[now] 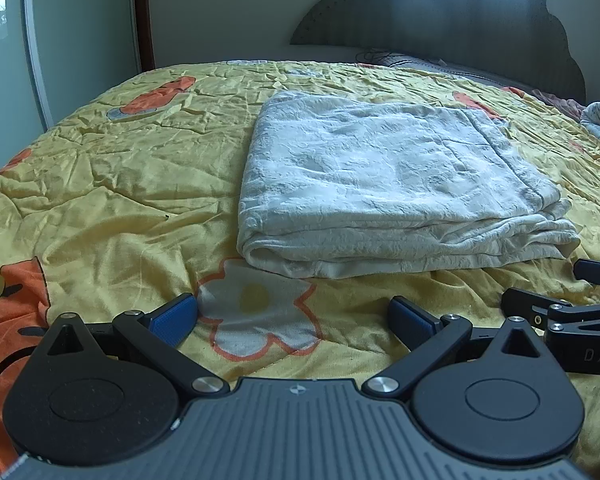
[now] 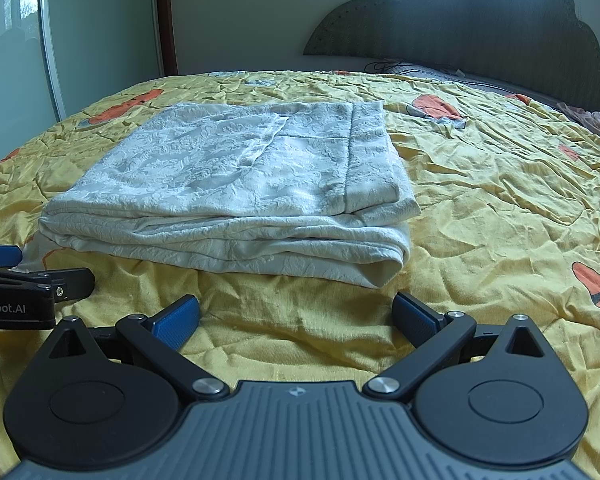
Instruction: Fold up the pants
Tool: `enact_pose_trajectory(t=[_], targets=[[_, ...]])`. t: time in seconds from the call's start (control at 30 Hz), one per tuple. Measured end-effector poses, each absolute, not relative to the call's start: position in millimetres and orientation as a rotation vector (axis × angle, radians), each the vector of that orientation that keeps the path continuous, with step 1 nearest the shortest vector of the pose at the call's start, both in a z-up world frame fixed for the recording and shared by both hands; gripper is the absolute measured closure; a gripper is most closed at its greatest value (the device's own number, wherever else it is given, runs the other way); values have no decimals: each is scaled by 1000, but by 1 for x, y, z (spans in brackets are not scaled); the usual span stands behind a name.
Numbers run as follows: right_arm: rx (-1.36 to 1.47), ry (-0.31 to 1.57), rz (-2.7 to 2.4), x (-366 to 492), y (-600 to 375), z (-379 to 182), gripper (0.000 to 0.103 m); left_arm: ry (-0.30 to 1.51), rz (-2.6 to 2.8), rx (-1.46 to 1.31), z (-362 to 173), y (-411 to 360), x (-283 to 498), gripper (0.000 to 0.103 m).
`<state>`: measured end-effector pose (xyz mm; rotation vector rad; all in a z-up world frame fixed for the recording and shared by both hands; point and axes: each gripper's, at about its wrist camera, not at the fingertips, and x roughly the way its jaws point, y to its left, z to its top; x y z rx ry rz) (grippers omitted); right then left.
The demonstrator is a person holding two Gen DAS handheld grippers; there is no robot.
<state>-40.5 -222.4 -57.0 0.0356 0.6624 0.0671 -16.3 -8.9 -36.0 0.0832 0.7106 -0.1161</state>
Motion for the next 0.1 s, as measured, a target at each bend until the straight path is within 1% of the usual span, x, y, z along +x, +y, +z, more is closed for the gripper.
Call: enact_pose_trajectory(t=[0.1], targets=[[36, 662, 67, -40, -222, -57, 0, 710, -119, 80, -36, -8, -17, 0]])
